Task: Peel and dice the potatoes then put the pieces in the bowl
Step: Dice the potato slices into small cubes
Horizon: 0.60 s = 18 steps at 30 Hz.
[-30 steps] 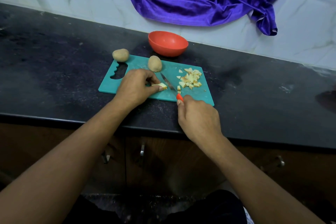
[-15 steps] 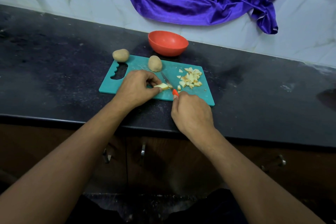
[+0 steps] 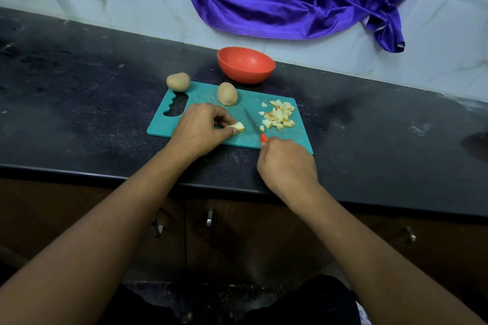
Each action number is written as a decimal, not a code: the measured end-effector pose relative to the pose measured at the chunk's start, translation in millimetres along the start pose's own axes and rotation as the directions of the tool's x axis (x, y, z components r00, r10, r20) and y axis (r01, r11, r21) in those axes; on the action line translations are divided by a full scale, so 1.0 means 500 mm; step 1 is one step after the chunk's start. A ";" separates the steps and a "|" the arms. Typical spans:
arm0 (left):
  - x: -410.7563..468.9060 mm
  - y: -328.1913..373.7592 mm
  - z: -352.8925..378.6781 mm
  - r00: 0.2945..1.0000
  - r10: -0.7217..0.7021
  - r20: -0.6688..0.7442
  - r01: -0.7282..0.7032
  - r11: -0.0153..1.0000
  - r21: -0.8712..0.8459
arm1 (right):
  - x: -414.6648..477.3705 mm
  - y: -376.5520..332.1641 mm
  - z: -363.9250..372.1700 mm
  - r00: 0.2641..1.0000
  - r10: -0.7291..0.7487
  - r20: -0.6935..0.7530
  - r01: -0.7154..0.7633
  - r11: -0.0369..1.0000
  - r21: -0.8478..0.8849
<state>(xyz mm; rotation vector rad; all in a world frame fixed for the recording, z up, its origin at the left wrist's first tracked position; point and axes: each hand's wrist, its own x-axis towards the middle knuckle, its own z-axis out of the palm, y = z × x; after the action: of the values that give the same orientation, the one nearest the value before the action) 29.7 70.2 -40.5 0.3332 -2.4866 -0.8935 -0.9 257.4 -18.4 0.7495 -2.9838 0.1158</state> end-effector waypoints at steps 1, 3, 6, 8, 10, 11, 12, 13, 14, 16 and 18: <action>0.000 0.001 0.000 1.000 -0.001 -0.003 0.001 1.000 -0.003 | -0.001 0.003 0.002 1.000 0.000 -0.005 0.000 1.000 0.014; 0.000 0.001 0.000 1.000 -0.002 0.001 0.002 1.000 -0.006 | -0.008 0.007 0.003 0.999 -0.033 -0.022 0.033 0.999 0.003; 0.002 -0.002 -0.001 1.000 -0.004 0.005 0.004 1.000 0.001 | -0.017 0.004 0.003 0.995 -0.082 -0.050 0.082 0.997 0.003; 0.003 -0.004 -0.001 1.000 0.010 -0.003 -0.010 1.000 0.000 | -0.018 0.000 0.006 0.993 -0.102 -0.067 0.102 0.995 -0.003; 0.002 -0.004 0.000 1.000 0.022 -0.009 -0.022 1.000 0.003 | -0.017 -0.005 0.010 0.989 -0.117 -0.086 0.116 0.993 -0.013; 0.002 -0.004 0.001 1.000 0.026 -0.012 -0.026 1.000 0.002 | -0.016 -0.007 0.011 0.989 -0.118 -0.091 0.117 0.993 -0.020; 0.003 -0.004 0.001 0.999 0.031 -0.015 -0.031 1.000 0.001 | -0.017 -0.008 0.012 0.989 -0.120 -0.091 0.118 0.993 -0.028; 0.003 -0.005 0.001 0.999 0.035 -0.016 -0.035 0.999 0.003 | -0.016 -0.008 0.012 0.988 -0.123 -0.092 0.120 0.992 -0.035; 0.003 -0.006 0.002 0.999 0.037 -0.015 -0.037 0.999 0.005 | -0.015 -0.008 0.011 0.988 -0.126 -0.092 0.123 0.992 -0.041; 0.004 -0.007 0.003 0.999 0.037 -0.010 -0.037 0.999 0.002 | -0.014 -0.010 0.008 0.989 -0.126 -0.079 0.122 0.991 -0.059; 0.004 -0.006 0.002 0.999 0.036 -0.003 -0.036 0.999 -0.003 | -0.010 -0.015 0.004 0.991 -0.127 -0.046 0.122 0.989 -0.083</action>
<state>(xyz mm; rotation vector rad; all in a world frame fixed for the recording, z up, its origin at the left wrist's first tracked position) 27.7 68.0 -42.4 0.2879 -2.4801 -0.8823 7.2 252.9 -20.2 0.9061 -2.8649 0.0096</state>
